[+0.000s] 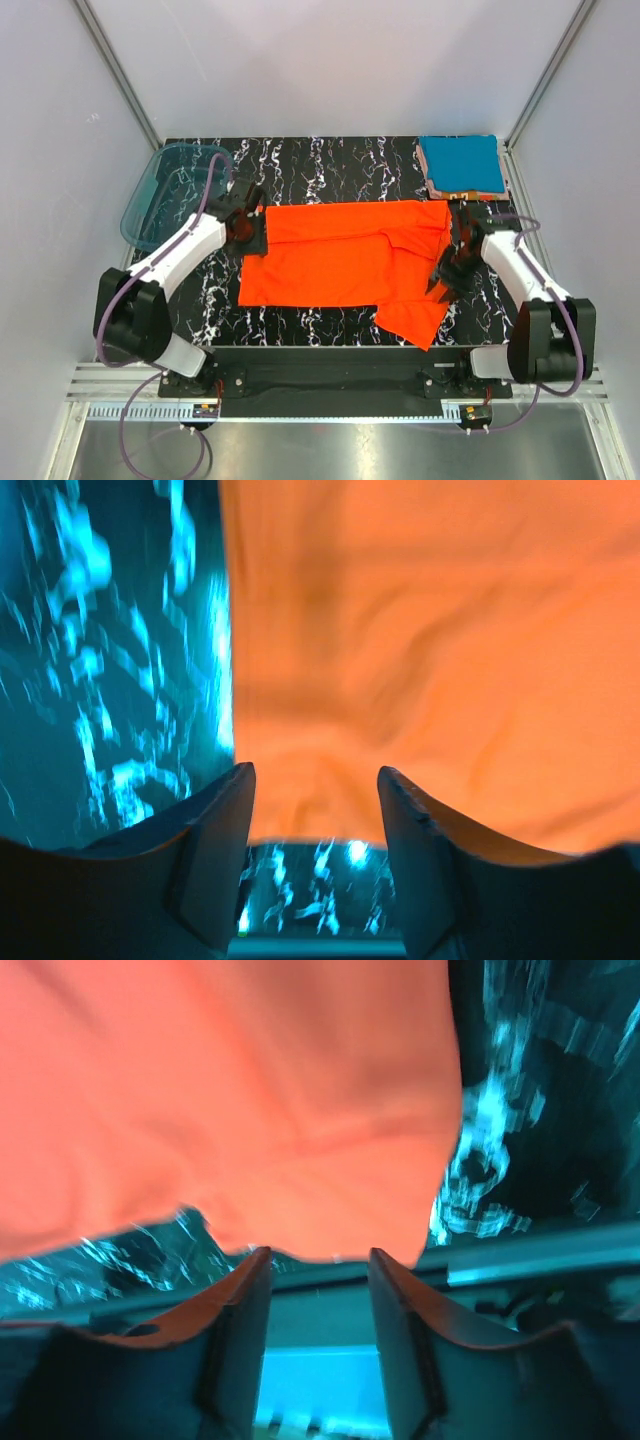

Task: Fold and stack the t-shirts
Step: Fold the tshirt

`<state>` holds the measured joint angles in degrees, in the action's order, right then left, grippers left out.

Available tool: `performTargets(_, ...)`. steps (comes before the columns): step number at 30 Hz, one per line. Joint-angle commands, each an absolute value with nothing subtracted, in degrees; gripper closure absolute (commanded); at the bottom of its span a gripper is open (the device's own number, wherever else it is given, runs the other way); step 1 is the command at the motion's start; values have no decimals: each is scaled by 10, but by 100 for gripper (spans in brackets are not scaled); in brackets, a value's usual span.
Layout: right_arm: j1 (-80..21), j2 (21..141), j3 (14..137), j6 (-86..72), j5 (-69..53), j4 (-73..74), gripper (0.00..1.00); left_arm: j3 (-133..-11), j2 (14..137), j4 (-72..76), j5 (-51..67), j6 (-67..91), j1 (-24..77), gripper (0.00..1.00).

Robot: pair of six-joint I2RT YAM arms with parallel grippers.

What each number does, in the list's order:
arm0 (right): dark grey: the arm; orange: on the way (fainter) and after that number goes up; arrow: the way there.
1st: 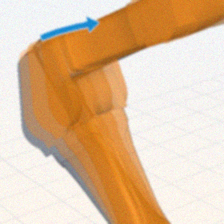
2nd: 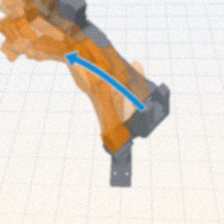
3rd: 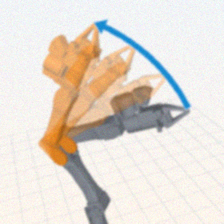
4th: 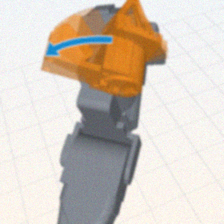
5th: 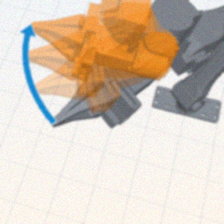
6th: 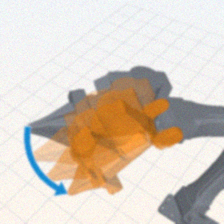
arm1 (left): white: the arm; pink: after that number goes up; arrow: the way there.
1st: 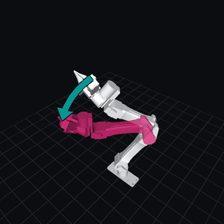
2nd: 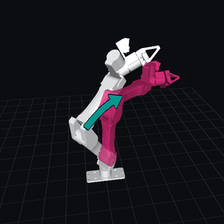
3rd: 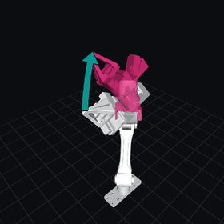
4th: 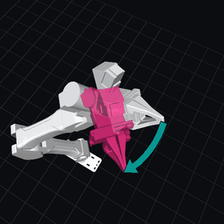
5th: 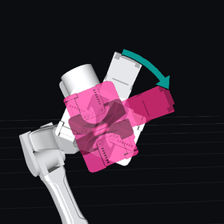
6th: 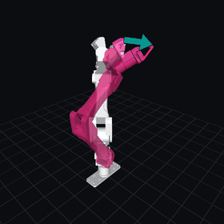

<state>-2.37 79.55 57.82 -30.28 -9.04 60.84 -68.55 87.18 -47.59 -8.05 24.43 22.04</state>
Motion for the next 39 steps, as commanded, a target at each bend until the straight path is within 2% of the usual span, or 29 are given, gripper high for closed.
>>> performTargets(1,-36,733,495,-351,-162,586,55,-628,818,-474,-36,264,221,46)
performTargets(6,-59,716,434,-355,-189,567,54,-542,772,-475,-18,312,231,49)
performTargets(13,-101,735,429,-365,-178,530,54,-421,736,-432,-13,394,235,51)
performTargets(24,-122,737,450,-355,-174,517,53,-422,744,-427,-86,439,235,52)
performTargets(30,-122,734,451,-354,-176,512,52,-416,748,-424,-85,447,214,48)
performTargets(39,-121,758,465,-348,-178,508,52,-415,787,-402,-84,432,190,51)
